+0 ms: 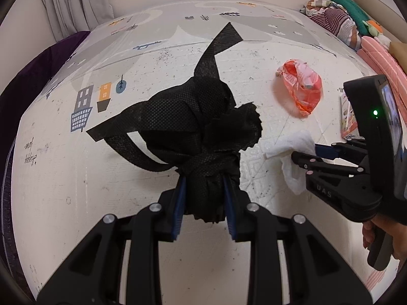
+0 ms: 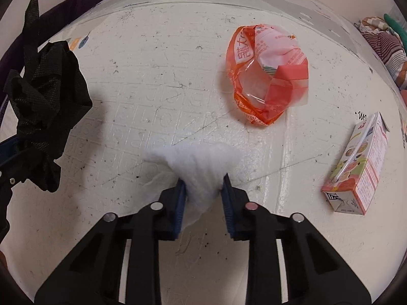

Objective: Collect trash
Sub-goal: 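Grasp the black cloth with the left tool while the right tool grasps the white tissue, then carry the black cloth and white tissue to the grey bin and open both tools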

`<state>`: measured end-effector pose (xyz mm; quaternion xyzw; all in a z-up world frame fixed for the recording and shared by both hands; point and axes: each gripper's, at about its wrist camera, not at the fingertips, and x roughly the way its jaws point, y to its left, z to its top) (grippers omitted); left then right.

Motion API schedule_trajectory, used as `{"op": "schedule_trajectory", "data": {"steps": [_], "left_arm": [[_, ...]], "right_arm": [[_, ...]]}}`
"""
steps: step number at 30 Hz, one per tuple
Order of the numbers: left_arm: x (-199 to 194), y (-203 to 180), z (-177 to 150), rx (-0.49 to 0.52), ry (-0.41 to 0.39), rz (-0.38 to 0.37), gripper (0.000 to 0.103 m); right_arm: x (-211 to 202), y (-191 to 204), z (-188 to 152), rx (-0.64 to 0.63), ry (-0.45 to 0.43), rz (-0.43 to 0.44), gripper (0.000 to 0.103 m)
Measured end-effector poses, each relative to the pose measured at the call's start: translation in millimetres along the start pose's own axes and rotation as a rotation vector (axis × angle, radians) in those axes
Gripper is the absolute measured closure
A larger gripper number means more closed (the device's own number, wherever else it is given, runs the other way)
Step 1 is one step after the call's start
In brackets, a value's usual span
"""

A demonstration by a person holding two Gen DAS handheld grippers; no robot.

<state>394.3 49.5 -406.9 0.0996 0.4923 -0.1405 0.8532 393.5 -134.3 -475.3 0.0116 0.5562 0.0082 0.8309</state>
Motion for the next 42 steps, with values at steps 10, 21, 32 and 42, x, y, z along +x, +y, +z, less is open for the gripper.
{"op": "schedule_trajectory", "data": {"steps": [10,21,32,42], "left_arm": [[-49.9,14.5,-10.4,-0.038,-0.020,0.007,0.075],[-148.7,33.8,-39.2,-0.073,-0.022,0.019,0.075],[-241.8,45.8,-70.8,-0.068,-0.057,0.024,0.075],[-312.1,41.6,-101.8,-0.130,-0.088,0.068,0.075]], "right_arm": [[-73.4,13.9,-0.7,-0.017,-0.065,0.028,0.080],[-190.4,48.0,-14.5,-0.049,-0.113,0.077,0.080],[-286.7,83.3,-55.6,-0.067,-0.124,0.112,0.080],[-356.5,97.8,-83.4,-0.161,-0.142,0.188,0.080]]}}
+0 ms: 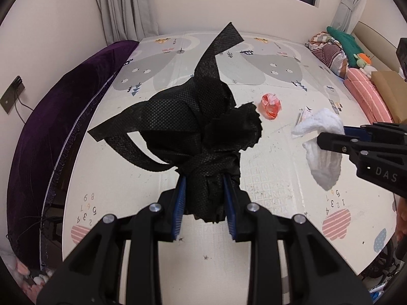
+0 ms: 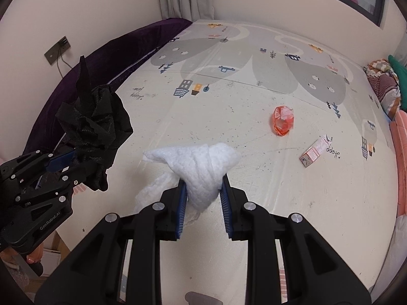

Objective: Collect trash
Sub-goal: 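Carry the black cloth and white tissue to the grey bin and open both tools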

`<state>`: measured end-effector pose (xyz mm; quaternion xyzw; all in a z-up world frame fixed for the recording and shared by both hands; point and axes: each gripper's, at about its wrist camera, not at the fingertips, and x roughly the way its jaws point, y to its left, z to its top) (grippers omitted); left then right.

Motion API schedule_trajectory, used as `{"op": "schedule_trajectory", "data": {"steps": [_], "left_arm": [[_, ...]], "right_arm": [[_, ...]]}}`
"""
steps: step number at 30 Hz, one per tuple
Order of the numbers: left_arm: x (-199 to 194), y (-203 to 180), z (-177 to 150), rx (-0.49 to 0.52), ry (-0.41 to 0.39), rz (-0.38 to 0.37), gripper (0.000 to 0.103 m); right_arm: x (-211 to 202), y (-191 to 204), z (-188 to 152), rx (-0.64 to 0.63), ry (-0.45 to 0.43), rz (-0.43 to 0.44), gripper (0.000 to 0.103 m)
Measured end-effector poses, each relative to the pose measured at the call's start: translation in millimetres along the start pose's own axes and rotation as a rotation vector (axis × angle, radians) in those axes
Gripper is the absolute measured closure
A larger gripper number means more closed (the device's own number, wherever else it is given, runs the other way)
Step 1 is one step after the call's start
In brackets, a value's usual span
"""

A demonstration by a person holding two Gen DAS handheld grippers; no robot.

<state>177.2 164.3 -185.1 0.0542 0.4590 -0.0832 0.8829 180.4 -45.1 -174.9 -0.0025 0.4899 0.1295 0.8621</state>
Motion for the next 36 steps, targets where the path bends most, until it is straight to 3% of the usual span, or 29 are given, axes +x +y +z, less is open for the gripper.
{"op": "schedule_trajectory", "data": {"steps": [10,16,26,36], "left_arm": [[-93.2,2.7,-55.0,-0.230,-0.026,0.155,0.075],[-152.1,1.5,-119.5,-0.399,-0.011,0.325,0.075],[-247.3,14.4,-241.9,-0.726,0.030,0.585,0.074],[-324.6,31.6,-365.1,-0.964,0.046,0.710,0.074]], "right_arm": [[-64.6,46.3,-16.2,-0.257,-0.050,0.149,0.080],[-88.5,95.4,-39.4,-0.447,-0.066,0.286,0.080],[-112.2,210.8,-98.7,-0.767,-0.018,0.526,0.080],[-152.6,347.0,-177.9,-1.014,0.021,0.680,0.079]]}}
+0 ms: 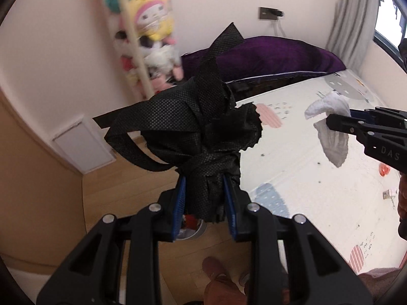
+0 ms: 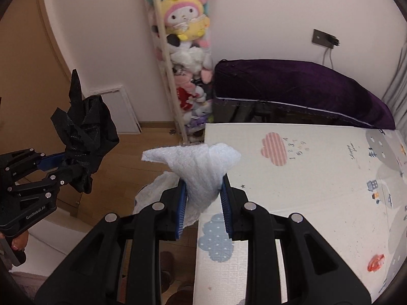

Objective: Collect trash
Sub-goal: 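Carry the black cloth and white tissue to the grey bin and open both tools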

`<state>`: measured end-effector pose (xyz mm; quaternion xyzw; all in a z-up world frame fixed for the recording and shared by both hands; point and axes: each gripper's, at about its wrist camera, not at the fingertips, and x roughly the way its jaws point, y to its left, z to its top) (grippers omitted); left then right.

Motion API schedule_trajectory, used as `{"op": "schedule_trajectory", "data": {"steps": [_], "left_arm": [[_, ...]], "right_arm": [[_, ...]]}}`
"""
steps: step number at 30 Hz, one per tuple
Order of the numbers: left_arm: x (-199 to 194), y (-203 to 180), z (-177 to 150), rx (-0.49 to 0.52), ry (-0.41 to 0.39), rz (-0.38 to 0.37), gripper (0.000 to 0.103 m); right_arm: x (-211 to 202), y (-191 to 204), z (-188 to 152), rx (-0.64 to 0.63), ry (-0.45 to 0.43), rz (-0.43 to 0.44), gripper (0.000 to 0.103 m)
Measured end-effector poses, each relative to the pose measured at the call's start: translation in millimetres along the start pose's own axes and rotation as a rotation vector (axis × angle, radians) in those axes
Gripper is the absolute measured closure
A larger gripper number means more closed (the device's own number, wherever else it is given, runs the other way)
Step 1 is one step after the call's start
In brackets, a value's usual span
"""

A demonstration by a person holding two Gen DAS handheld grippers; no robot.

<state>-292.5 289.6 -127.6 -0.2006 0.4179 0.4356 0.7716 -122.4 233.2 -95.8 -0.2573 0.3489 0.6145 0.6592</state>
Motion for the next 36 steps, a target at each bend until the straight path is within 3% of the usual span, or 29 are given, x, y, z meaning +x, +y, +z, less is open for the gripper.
{"op": "schedule_trajectory", "data": {"steps": [10,16,23,29,31,36], "left_arm": [[12.0,121.5,-47.9,-0.152,0.040,0.086,0.074],[54.6,150.1,-88.8,-0.251,0.087,0.100,0.074],[125.5,163.3,-141.4,-0.351,0.155,0.133,0.074],[181.0,167.2,-181.1,-0.363,0.207,0.143,0.074],[193.7,165.1,-189.7,-0.348,0.218,0.144,0.074],[218.2,160.7,-199.1,-0.316,0.242,0.133,0.074]], "right_arm": [[76.7,125.1,23.0,-0.147,0.072,0.110,0.079],[163.8,175.0,7.5,-0.222,0.142,0.172,0.079],[285.9,208.6,-36.0,-0.302,0.221,0.230,0.078],[353.8,223.6,-84.0,-0.361,0.270,0.244,0.062],[366.5,223.6,-92.8,-0.365,0.266,0.240,0.038],[377.1,212.8,-101.5,-0.352,0.253,0.221,0.036]]}}
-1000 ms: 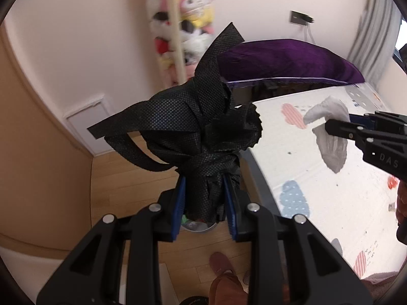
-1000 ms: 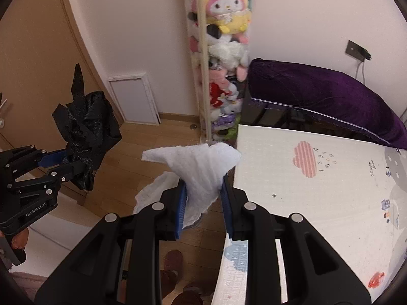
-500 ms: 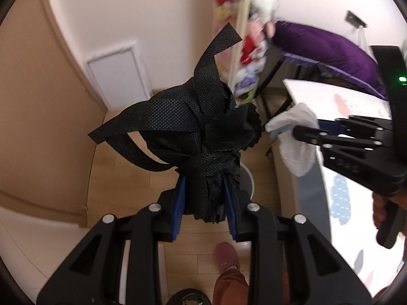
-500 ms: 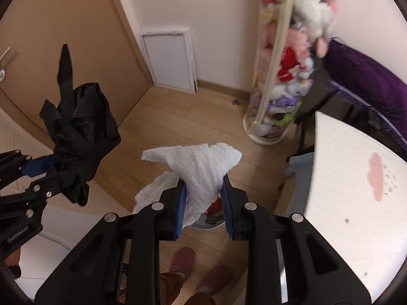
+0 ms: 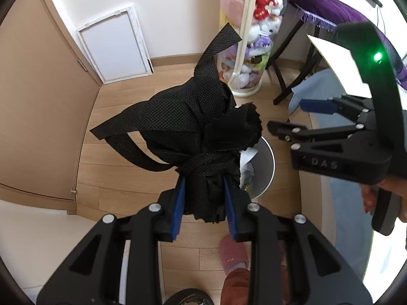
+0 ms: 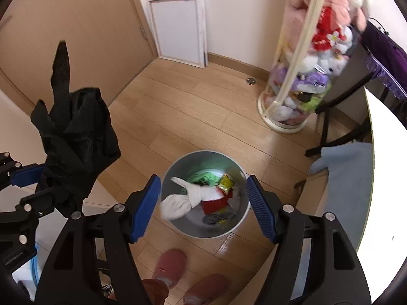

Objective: Collect trash
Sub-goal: 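Carry the black cloth and white tissue to the grey bin and open both tools, then swing both open tools back over the mat toward the orange bag and carton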

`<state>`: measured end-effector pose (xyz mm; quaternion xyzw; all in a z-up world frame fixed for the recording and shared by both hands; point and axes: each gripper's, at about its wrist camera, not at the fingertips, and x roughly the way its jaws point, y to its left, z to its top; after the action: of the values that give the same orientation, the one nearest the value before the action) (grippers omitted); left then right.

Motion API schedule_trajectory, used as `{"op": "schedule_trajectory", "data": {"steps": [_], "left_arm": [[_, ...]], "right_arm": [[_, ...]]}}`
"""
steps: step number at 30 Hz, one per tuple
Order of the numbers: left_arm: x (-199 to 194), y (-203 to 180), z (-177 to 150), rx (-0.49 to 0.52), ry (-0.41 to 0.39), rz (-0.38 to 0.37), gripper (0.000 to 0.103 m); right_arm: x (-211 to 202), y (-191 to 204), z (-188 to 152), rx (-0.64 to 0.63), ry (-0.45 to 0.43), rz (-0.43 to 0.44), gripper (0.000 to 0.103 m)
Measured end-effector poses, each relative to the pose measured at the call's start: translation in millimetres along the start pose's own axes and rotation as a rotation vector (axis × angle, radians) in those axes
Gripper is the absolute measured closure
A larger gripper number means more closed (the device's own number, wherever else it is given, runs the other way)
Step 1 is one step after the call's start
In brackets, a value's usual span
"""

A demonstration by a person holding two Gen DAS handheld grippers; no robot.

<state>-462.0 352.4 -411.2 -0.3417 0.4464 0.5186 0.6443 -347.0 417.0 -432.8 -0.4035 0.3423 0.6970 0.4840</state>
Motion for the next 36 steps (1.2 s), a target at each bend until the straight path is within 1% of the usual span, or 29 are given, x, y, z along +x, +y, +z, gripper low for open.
{"op": "schedule_trajectory", "data": {"steps": [5,9,12,13,14,15,16,19,22,27,31,33,36], "left_arm": [[19.0,-14.2,4.8,0.042,0.008,-0.020,0.074],[39.1,-28.1,9.4,0.063,0.023,-0.069,0.073],[52.0,-40.3,15.8,0.089,0.020,-0.083,0.068],[55.8,-43.1,17.5,0.093,0.020,-0.087,0.054],[59.3,-45.7,19.0,0.096,0.020,-0.080,0.030],[62.1,-48.7,20.6,0.097,0.013,-0.064,0.024],[64.3,-51.5,21.4,0.101,0.007,-0.057,0.023],[70.2,-56.3,23.4,0.115,0.041,-0.042,0.023],[63.1,-59.8,24.2,0.115,0.052,-0.046,0.023],[45.7,-70.3,25.7,0.147,0.056,-0.041,0.023],[28.1,-87.1,30.1,0.196,0.042,-0.052,0.023],[14.9,-99.1,33.1,0.233,0.024,-0.055,0.023],[-4.9,-120.2,37.2,0.297,0.001,-0.076,0.023]], "right_arm": [[-6.3,-25.1,-8.9,0.078,0.004,-0.020,0.036],[-16.7,-46.3,-18.5,0.124,0.009,-0.046,0.036],[-21.9,-61.0,-23.7,0.152,0.009,-0.061,0.036],[-23.7,-64.9,-25.3,0.161,0.007,-0.065,0.036],[-25.5,-68.6,-26.7,0.169,0.004,-0.069,0.036],[-27.4,-72.1,-27.7,0.178,0.001,-0.073,0.036],[-28.7,-76.2,-28.7,0.186,-0.001,-0.076,0.036],[-35.1,-82.9,-32.9,0.217,-0.005,-0.083,0.036],[-43.8,-89.2,-37.1,0.250,-0.014,-0.087,0.036],[-64.9,-98.4,-47.1,0.309,-0.036,-0.104,0.036],[-87.6,-108.4,-60.0,0.365,-0.046,-0.149,0.036],[-101.5,-115.1,-68.3,0.407,-0.053,-0.164,0.036],[-127.2,-126.1,-83.9,0.469,-0.069,-0.209,0.036]]}}
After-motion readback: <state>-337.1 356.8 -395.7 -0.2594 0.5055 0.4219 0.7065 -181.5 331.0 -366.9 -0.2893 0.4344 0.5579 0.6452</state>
